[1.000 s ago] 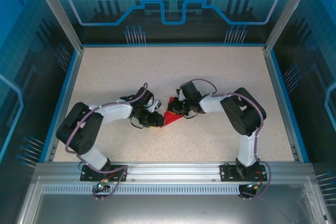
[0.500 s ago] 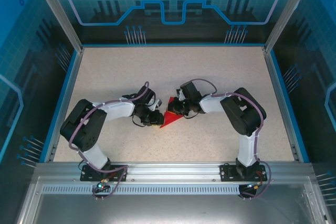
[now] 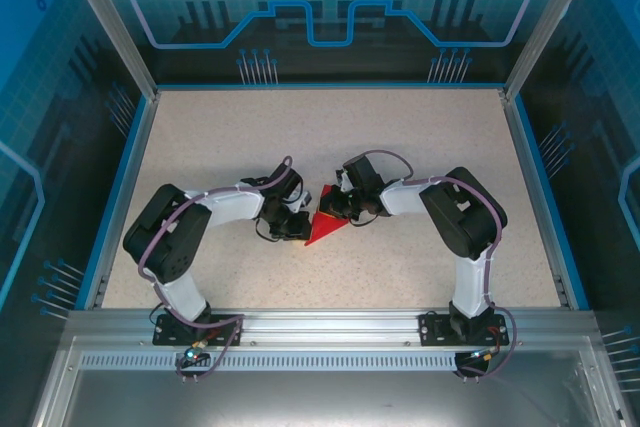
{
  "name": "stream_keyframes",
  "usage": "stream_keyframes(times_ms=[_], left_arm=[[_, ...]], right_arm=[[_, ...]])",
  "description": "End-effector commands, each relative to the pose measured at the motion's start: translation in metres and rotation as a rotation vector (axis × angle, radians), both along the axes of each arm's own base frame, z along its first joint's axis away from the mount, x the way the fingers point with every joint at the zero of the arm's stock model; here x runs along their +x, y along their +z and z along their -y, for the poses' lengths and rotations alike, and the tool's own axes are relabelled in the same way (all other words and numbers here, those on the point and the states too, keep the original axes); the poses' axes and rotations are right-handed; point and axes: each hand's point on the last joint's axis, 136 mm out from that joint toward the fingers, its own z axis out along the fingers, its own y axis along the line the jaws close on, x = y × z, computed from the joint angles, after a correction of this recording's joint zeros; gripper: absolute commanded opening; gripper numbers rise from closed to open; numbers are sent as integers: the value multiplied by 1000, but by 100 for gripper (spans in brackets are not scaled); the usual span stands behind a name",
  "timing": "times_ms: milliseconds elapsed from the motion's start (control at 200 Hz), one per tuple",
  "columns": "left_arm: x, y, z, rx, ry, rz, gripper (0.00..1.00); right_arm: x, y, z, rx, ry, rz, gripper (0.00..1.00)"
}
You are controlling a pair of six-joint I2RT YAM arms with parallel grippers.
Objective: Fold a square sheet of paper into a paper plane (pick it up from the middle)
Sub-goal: Fourth fold the wing at the center of the table.
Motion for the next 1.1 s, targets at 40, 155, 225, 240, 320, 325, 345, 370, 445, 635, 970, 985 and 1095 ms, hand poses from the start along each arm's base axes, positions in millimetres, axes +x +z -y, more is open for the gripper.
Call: stream_keyframes(times_ms=[40,155,225,240,320,325,345,370,445,635,970,985,1095], left_arm=[[-34,-27,-22,179,-57,-96,13],[-38,-29,-27,229,-62,-94,13],[-41,-29,-28,255,-87,-97,14],[-41,-29,-27,254,-91,-96,14],[-41,-21,-22,236,-93,-58,14],[-41,-20,-21,232,-93,-55,14],[-41,-17,-19,215,-88,-44,14],[-38,-11,-16,191,-80,-27,16],[-28,9,-11,155,-59,40,19],[-3,56,-1,66,-27,153,23],[29,96,38,-318,-22,126,28],[31,95,38,-324,-19,122,28],[34,84,44,-374,-20,62,28]], right_arm=[[-33,-54,25,-165,6,-126,10],[-34,-55,26,-171,2,-129,10],[-35,-56,27,-174,2,-131,11],[-34,-56,27,-174,1,-130,10],[-35,-56,25,-171,7,-133,11],[-35,-57,26,-171,7,-133,11],[-35,-57,26,-172,7,-134,11],[-35,-57,26,-174,5,-133,11],[-37,-58,27,-177,5,-135,11],[-37,-59,27,-172,9,-136,10],[-37,-58,27,-169,11,-133,10],[-37,-58,27,-169,10,-134,10],[-36,-58,25,-162,8,-133,10]])
